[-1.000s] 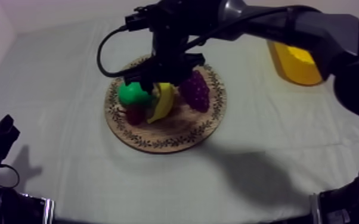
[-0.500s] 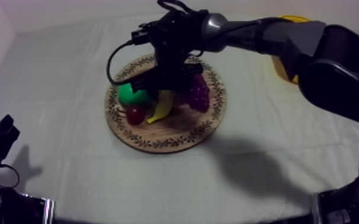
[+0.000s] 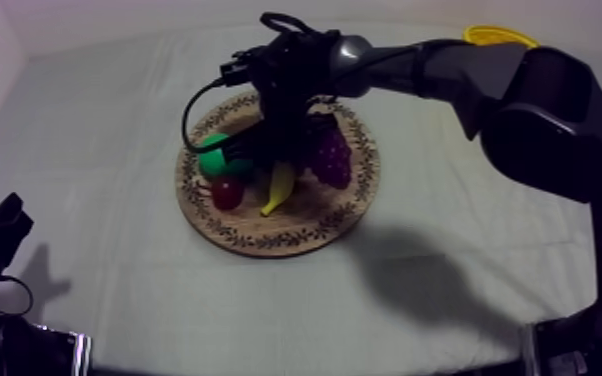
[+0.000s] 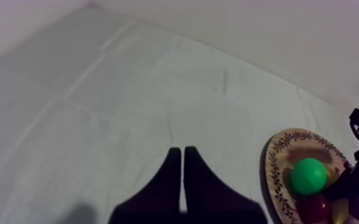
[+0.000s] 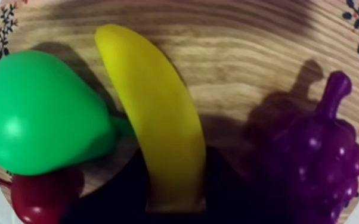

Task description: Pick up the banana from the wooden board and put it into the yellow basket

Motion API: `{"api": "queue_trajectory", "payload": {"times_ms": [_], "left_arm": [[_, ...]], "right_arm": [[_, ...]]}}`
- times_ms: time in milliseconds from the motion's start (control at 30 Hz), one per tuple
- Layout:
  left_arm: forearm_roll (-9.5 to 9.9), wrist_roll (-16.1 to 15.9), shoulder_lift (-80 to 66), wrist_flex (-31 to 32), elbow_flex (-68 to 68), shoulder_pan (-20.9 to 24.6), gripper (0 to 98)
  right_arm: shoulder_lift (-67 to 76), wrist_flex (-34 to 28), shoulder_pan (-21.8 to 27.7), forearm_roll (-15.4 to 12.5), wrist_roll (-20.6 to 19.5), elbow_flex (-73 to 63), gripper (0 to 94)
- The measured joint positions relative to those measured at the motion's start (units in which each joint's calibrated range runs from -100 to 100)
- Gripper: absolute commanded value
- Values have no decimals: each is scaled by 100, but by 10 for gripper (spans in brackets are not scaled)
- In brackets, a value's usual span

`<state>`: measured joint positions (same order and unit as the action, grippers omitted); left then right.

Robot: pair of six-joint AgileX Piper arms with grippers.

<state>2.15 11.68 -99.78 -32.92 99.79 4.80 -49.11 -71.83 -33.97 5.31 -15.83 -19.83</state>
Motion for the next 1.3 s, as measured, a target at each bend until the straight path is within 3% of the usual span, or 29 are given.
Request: {"api": "queue_trajectory", "payload": {"times_ms": [533, 733, 967, 1300], "left_arm": [[0, 0, 0, 0, 0, 0, 1], [0, 0, 0, 0, 0, 0, 1], [0, 0, 0, 0, 0, 0, 1], [0, 0, 0, 0, 0, 0, 1]], "right_arm": [[2204, -292, 68, 227, -33, 1258, 89], [3287, -346, 264, 440, -2, 1735, 94], [4426, -293, 812, 644, 196, 2118, 95], [4882, 410, 2074, 949, 507, 2502, 99]]}}
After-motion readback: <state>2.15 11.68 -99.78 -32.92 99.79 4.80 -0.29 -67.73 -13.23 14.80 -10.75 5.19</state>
